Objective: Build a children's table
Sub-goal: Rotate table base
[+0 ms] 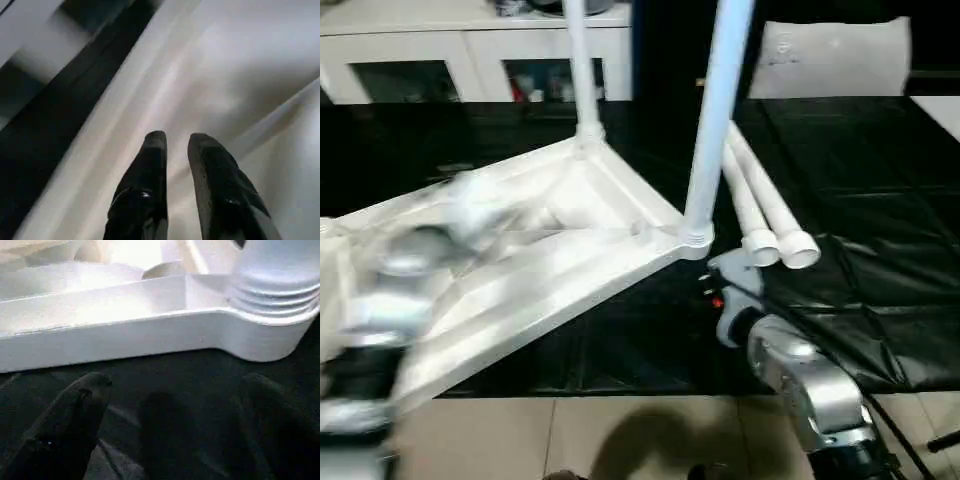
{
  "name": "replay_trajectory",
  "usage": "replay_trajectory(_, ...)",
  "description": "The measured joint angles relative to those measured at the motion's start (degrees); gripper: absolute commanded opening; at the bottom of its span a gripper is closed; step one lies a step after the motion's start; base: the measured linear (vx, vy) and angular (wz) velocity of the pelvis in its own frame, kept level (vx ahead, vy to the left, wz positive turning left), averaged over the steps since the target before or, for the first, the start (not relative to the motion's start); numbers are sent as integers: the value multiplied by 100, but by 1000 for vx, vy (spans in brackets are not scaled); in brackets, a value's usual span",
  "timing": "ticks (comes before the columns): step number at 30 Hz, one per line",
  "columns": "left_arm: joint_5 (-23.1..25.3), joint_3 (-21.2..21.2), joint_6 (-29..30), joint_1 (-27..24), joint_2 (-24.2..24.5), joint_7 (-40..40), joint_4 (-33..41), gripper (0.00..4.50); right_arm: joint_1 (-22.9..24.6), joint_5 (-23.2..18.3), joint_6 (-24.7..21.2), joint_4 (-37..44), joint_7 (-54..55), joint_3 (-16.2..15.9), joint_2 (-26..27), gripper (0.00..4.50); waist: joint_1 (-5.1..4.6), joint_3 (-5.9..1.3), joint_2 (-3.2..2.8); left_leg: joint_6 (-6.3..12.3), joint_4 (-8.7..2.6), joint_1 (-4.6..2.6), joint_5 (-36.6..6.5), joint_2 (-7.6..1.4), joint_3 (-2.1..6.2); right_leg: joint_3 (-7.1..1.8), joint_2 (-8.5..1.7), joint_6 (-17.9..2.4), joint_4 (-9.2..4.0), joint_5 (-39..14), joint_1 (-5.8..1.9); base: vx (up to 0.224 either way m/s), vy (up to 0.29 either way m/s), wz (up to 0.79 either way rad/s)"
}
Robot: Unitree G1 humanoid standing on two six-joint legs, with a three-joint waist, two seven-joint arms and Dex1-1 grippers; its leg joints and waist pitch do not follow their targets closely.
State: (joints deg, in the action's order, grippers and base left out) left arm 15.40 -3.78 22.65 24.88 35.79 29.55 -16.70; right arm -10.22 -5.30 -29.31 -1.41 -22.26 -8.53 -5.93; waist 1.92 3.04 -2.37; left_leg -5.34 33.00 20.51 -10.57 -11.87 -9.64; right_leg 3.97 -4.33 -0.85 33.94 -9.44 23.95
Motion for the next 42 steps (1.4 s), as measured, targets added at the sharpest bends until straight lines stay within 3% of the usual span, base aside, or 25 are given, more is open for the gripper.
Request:
replay_trajectory(3, 240, -32, 400, -213, 390, -50, 53, 91, -157, 56, -30, -193, -20, -18, 22, 447, 58, -2, 5, 0, 3, -3, 0, 3, -1, 0, -3, 2, 1, -1, -5, 0, 0, 0)
replay_trajectory(5, 292, 3, 508, -288, 435, -48, 55, 91, -216, 71, -29, -239, -22, -72, 61, 447, 114, -3, 6, 0, 5, -8, 0, 3, 0, 0, -4, 2, 1, -1, -8, 0, 0, 0)
replay_trajectory(8, 474, 227, 889, -594, 534, 39, 213, 91, -479, 104, -23, -506, -63, -229, 121, 447, 109, -4, 7, 0, 6, -10, 1, 2, 3, -6, -3, -3, 7, 2, -5, 0, 0, 0)
replay_trajectory(12, 367, 260, 1216, -705, 415, 210, 410, 91, -655, 146, 65, -853, -70, -314, 144, 447, 156, -5, 10, -1, 8, -8, 1, 2, 0, -3, -3, -34, 9, 21, -5, 0, 0, 0)
replay_trajectory(17, 268, 436, 1448, -765, 445, 578, 673, 91, -849, 188, 212, -1274, -74, -327, 214, 447, 123, -5, 10, -1, 8, -12, 1, 2, 2, -6, -3, -37, 12, 22, -6, 0, 0, 0)
replay_trajectory(19, 205, 595, 1623, -929, 518, 865, 860, 91, -1054, 224, 320, -1594, -68, -317, 303, 447, 65, -6, 11, -2, 8, -8, 1, 0, 3, -7, -2, -38, 15, 23, -5, 0, 0, 0)
replay_trajectory(26, -409, 680, 2103, -1115, 715, 1813, 1471, 91, -1516, 265, 627, -2413, 9, -225, 425, 447, 21, -17, 34, -1, 10, -24, 2, 2, 1, -9, -4, -44, 16, 26, -14, 0, 0, 0)
replay_trajectory(31, -944, 933, 1951, -1126, 569, 2582, 1825, 91, -1762, 317, 784, -2874, 134, -76, 446, 447, 16, -31, 62, -1, 21, -36, 2, 3, 0, -14, -5, -39, 13, 24, -26, 0, 0, 0)
replay_trajectory(34, -1149, 1120, 1946, -931, 240, 2820, 1766, 91, -1907, 367, 918, -3106, 192, -32, 460, 447, 18, -31, 66, -3, 23, -38, 4, 3, -2, -12, -4, -39, 20, 24, -24, 0, 0, 0)
replay_trajectory(37, -1266, 1292, 1860, -610, -85, 2971, 1540, 91, -1988, 392, 1034, -3232, 243, 46, 453, 447, 12, -30, 77, -4, 24, -36, 5, 2, -5, -11, -1, -39, 21, 25, -24, 0, 0, 0)
replay_trajectory(42, -1067, 1441, 1001, 76, -660, 2493, 368, 91, -2051, 399, 1226, -3275, 374, 164, 372, 447, -2, -30, 76, -4, 25, -27, 5, 1, -9, -8, 3, -59, 22, 37, -16, 0, 0, 0)
